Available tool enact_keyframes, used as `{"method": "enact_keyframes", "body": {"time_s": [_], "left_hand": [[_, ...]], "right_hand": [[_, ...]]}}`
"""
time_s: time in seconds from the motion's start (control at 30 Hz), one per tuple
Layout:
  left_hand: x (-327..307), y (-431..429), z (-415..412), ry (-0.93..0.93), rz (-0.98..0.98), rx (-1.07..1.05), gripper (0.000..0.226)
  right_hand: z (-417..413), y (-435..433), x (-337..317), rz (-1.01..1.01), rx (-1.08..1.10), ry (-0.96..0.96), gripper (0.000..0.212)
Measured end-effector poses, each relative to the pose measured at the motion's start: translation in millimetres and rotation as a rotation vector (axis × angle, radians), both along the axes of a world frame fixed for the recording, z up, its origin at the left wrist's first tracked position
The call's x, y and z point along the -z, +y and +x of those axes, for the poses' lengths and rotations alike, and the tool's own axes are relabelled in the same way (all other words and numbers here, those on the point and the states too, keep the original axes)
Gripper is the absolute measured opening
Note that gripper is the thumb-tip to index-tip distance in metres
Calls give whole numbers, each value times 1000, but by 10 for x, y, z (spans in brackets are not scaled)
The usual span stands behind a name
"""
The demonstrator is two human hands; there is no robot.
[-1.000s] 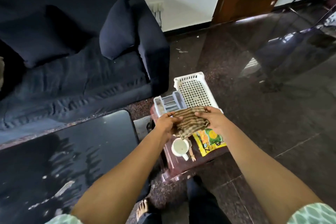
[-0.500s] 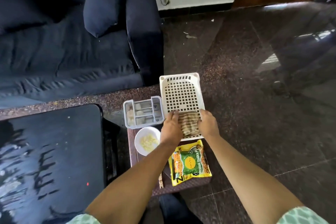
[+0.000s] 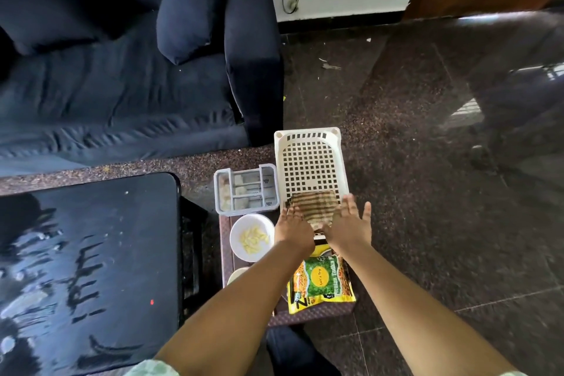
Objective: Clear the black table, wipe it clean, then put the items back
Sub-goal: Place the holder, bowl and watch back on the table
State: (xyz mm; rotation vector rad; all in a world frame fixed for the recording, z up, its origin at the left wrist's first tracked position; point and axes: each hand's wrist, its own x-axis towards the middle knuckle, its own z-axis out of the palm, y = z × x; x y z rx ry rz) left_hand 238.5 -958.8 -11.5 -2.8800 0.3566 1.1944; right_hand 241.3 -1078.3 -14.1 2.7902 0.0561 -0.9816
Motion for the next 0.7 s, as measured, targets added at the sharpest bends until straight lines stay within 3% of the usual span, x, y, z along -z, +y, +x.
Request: {"method": "enact_keyframes", "body": {"time_s": [0.07,0.17,0.27,0.3,0.37,0.43,0.5,0.6,0.7], "left_hand": [[-175,83,-35,-103,-69,-13,42],[-432,444,-63,-335,-177,-40,43],[-480,844,55,-681,-187,-15,12],[-474,938,134,-663,-189,-39,20],[-462,1223,280,-547,-174,-105,58],[-439,1395,439,-392,-93,-94,103],[-385,1496,555,-233,1,-57,128],[-307,1551,695,-73,26,-55,132],[-273,1560,755,-75,-4,-53,123]], "right_hand": [[27,126,-143,59,-19,-154,46],[55,347,-252,324,8,-352,25],[11,591,-259,556,73,-271,11],[5,654,-238,569,62,-230,13],[-20,858,-143,584,40,-156,27],[-44,942,-36,549,35,-115,25],[-68,1005,39,512,29,-112,26],[-70,1066,140,466,24,-102,26],[8,1127,184,390,-4,-77,19]]}}
